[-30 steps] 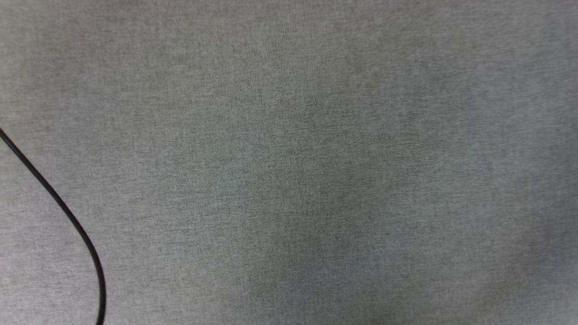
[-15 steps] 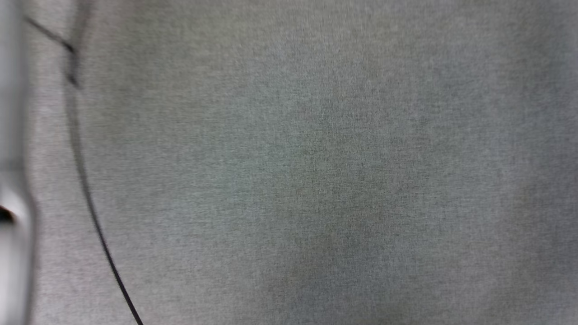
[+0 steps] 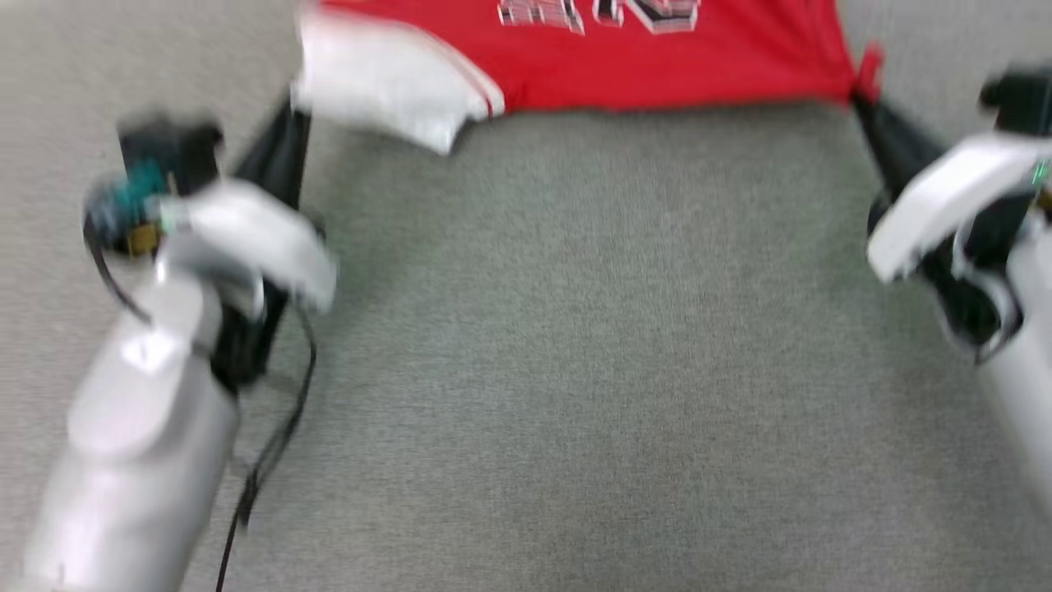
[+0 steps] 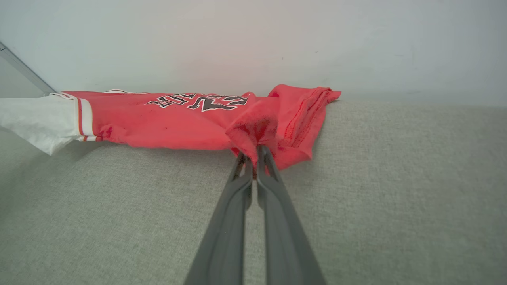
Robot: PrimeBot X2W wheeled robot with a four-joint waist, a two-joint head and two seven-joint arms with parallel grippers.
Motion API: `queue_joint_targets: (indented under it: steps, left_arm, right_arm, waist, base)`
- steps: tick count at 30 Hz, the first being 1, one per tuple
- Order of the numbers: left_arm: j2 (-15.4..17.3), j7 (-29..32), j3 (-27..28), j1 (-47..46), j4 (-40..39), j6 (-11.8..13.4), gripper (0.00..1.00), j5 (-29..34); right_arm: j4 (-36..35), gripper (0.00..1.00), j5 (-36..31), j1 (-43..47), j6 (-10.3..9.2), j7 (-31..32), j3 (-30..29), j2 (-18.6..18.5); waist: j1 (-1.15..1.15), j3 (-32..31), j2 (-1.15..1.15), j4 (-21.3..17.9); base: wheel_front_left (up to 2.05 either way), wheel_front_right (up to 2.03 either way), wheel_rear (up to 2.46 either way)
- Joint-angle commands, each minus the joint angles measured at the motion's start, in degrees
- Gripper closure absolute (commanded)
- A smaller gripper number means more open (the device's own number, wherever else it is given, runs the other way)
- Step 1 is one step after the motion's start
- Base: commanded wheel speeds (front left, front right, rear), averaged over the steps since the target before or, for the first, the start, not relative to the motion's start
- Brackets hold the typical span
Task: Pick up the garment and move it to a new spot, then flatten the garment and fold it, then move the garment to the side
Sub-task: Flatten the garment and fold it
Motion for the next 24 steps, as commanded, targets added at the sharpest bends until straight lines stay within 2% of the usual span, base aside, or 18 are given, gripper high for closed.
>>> queue_joint_targets:
  steps: [1,12,24]
  left_arm:
    - [0.6,0.3,-0.1,2.1,-0.9,0.3,1.00,-0.3]
    - [7.6,8.5,0.6,27.1,-18.3,5.7,1.00,-4.4]
    - [15.0,20.3,-2.2,45.9,-35.4,8.1,1.00,-8.8]
  right_arm:
    - [-0.4,1.00,0.9,1.7,-0.02,0.1,0.2,-0.6]
    - [-3.2,1.00,7.0,15.8,-0.03,0.9,0.8,-5.1]
    - [-12.0,1.00,11.6,31.8,-0.02,4.2,0.9,-9.6]
  waist:
    - [0.01,-3.4,0.00,1.3]
    - [0.01,-11.0,0.00,3.0]
    - [0.01,-18.0,0.00,3.2]
  base:
    - [0.00,0.00,0.00]
    - [0.00,0.00,0.00]
    - [0.00,0.00,0.00]
